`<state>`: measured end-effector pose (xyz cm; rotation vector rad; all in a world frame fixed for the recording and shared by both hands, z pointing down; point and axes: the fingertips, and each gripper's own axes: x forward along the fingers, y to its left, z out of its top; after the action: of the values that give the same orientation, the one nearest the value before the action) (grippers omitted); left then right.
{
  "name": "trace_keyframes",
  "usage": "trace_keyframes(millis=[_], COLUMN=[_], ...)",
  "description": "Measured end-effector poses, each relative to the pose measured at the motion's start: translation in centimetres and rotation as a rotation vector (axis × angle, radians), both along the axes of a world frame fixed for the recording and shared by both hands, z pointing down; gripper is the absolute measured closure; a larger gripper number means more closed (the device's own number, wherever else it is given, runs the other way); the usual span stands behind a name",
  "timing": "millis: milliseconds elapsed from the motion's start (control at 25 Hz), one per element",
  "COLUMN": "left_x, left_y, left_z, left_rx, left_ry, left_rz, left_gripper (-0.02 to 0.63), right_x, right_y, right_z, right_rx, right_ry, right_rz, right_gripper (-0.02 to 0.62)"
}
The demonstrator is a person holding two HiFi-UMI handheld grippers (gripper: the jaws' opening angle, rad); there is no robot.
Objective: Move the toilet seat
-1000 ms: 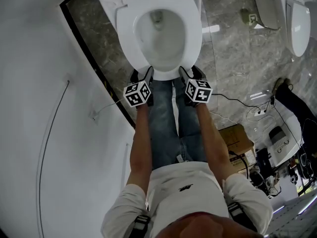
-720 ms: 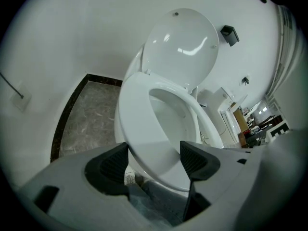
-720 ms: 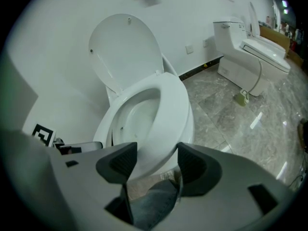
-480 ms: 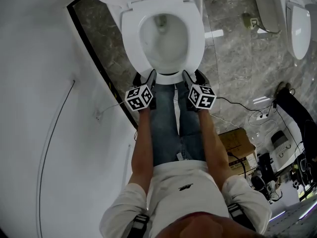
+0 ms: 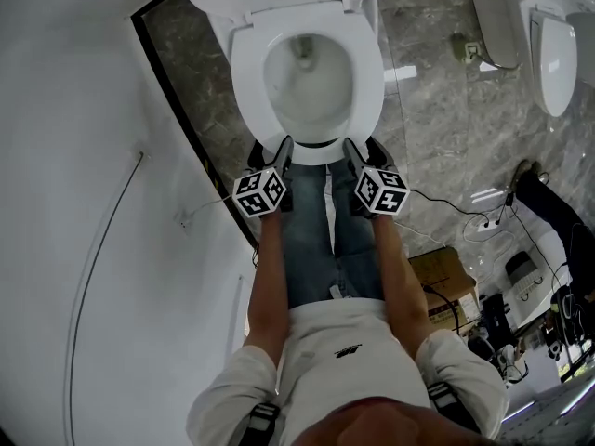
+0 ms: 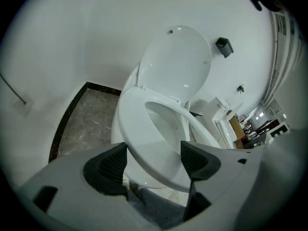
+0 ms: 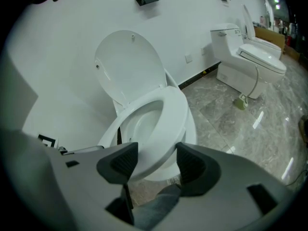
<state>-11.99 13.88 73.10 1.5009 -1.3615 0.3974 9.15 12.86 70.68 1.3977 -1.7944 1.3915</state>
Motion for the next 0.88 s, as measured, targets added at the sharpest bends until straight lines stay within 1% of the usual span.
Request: trace_keyframes(millis=[640,880], left_x=[-0.4,-0.5], left_y=[-2.2,-3.0], left_z=[-4.3,-5.6], left_rx=[0.093,0.116], left_ry=[0.041,0.053], left_rz=[-0.052,-0.069], left_gripper=[0.25,0.25], right_x=[-0.2,-0.2], right_y=[-2.3,-3.1], right_z=[-4.6,-6.0], right_rx=[0.072,0.087], right_ry=[-0.035,-0.044], right_rz=[0.048,0.055], right_gripper=[0.328,0.328])
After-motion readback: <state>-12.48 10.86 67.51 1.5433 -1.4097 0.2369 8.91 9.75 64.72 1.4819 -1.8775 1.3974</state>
